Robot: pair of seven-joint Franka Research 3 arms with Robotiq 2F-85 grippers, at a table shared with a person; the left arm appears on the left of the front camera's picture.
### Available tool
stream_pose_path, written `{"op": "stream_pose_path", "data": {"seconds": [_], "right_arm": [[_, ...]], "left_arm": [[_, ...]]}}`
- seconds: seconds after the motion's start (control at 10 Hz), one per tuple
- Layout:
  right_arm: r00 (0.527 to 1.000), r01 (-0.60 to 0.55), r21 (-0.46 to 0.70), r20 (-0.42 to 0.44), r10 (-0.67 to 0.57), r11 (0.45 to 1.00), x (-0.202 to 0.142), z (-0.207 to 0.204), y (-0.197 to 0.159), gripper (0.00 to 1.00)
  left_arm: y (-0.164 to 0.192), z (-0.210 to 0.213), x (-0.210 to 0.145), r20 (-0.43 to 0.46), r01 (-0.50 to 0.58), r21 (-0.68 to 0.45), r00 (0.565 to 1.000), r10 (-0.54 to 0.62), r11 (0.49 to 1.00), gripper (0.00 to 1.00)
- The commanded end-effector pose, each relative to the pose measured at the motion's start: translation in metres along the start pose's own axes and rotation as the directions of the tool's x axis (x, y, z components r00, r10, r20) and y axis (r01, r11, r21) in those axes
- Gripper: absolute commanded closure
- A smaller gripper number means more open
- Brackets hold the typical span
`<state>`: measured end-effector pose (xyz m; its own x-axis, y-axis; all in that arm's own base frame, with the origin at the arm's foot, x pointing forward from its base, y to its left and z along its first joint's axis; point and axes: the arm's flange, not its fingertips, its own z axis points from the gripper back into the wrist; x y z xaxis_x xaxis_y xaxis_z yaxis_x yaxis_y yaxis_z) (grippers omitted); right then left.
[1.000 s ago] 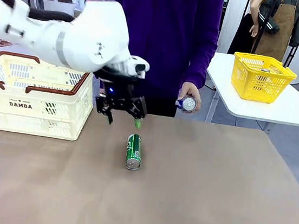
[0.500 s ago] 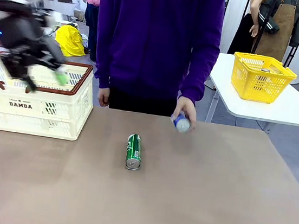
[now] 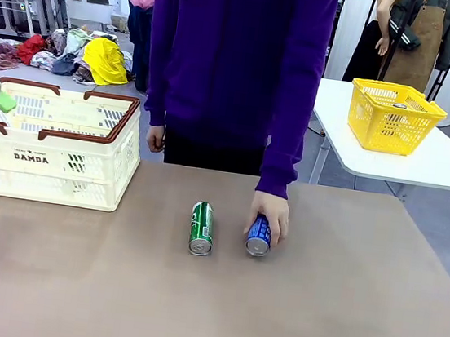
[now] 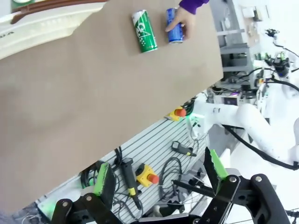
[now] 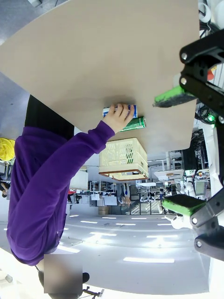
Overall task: Place the drinks into the Shopping basket.
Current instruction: Pick up one drink and place it into the Shopping basket.
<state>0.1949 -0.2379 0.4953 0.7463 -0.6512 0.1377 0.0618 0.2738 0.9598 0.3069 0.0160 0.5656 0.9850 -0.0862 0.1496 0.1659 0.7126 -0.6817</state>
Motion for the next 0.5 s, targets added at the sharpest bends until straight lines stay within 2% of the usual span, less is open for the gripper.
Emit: {"op": "stream_pose_path", "data": {"seconds": [0.0,0.3,0.4], "right_arm": [[1.0,-0.026,0.025,0.009,0.025,0.999,0.002,0.0,0.001,0.0],[1.0,-0.026,0.025,0.009,0.025,0.999,0.002,0.0,0.001,0.0],[1.0,-0.026,0.025,0.009,0.025,0.999,0.002,0.0,0.001,0.0]], "left_arm": [[-0.006,-0.018,0.014,-0.01,0.012,-0.023,1.0,-0.013,1.0,0.0],[-0.034,-0.036,0.034,-0.043,-0.015,0.125,0.999,0.021,0.992,0.0],[-0.026,-0.028,0.032,-0.041,-0.021,0.094,0.999,0.025,0.995,0.0]]}}
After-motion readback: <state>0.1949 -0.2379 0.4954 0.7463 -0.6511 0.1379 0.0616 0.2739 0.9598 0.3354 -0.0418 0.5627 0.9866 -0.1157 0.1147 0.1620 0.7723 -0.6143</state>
